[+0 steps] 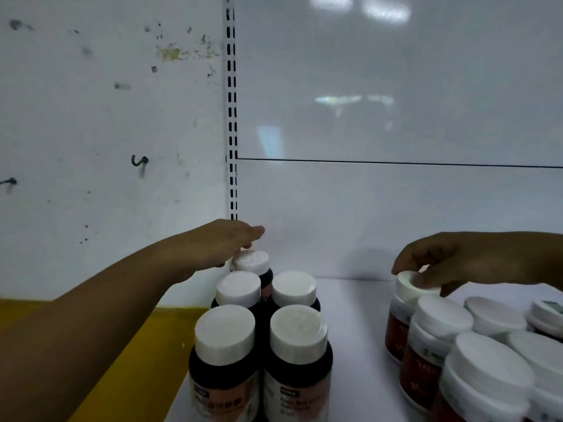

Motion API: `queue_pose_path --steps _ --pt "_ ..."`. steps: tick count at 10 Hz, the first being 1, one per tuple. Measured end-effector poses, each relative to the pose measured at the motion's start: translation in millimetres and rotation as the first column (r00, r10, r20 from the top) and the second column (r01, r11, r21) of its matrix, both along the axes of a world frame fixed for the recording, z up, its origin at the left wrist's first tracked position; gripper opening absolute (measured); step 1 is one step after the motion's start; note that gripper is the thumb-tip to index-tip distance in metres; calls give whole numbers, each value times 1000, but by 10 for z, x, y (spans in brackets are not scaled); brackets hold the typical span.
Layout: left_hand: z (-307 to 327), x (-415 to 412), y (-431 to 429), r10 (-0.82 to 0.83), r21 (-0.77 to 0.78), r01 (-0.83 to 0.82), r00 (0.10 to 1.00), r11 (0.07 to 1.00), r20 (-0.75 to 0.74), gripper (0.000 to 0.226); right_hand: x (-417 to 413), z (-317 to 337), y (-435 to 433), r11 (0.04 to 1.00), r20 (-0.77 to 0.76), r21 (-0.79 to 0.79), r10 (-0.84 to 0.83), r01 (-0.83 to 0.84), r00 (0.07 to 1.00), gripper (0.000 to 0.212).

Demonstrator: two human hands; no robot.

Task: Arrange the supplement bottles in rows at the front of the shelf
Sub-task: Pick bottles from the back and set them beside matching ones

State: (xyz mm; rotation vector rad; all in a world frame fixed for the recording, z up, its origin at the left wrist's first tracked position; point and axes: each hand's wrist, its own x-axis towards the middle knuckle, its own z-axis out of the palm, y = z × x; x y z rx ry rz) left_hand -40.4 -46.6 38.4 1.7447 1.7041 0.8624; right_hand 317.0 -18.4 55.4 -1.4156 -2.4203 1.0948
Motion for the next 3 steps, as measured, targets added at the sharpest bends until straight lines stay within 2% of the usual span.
queue_pose_path --steps 1,3 --pt "43 28 -8 -16 29 19 996 999 -84 51 -8 22 -73 999 28 15 -48 47 998 18" --pt "275 277 -278 55 163 -21 977 986 -206 60 75 124 -244 993 52 102 -59 53 997 36"
